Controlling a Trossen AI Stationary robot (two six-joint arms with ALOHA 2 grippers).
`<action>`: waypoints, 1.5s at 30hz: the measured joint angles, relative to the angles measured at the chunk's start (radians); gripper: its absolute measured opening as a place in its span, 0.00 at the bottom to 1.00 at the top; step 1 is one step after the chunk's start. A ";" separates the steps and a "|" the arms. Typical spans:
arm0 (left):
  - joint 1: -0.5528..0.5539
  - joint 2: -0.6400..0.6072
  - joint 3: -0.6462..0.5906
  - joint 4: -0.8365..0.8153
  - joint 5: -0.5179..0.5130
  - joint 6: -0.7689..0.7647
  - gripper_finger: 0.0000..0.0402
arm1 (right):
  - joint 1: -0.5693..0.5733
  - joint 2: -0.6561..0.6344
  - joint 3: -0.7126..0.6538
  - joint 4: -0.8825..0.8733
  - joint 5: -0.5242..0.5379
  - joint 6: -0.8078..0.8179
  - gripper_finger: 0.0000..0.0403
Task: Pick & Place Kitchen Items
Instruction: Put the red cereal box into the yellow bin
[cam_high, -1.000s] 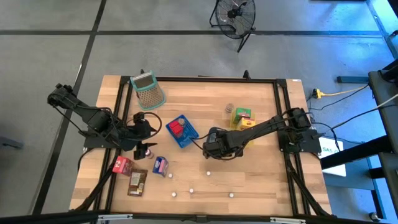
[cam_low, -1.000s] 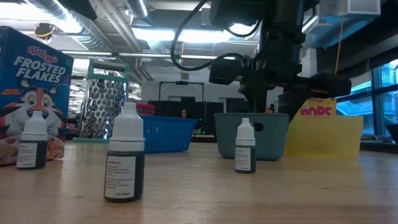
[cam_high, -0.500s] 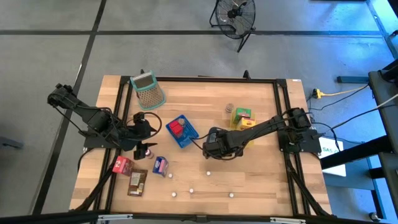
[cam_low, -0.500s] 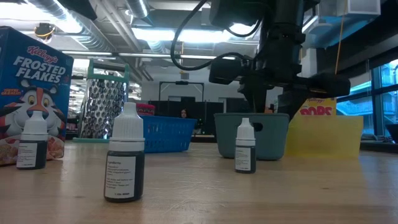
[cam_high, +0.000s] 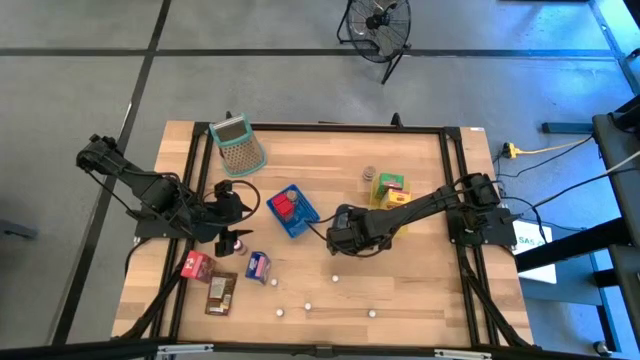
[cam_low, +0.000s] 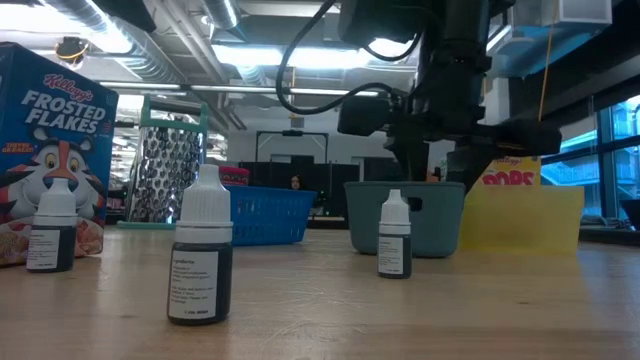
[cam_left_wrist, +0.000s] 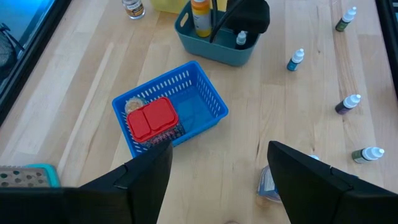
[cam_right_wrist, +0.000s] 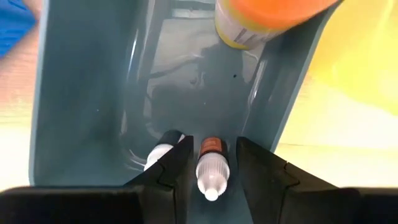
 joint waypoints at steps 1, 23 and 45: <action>0.000 0.000 0.000 0.000 0.000 0.000 0.65 | 0.000 0.000 0.000 0.000 0.001 -0.004 0.31; 0.000 0.000 0.000 0.000 0.000 0.000 0.65 | -0.011 0.000 0.001 0.016 0.065 -0.061 0.31; 0.000 0.000 0.000 0.000 0.000 0.000 0.65 | -0.013 0.000 0.002 0.104 0.145 -0.158 0.31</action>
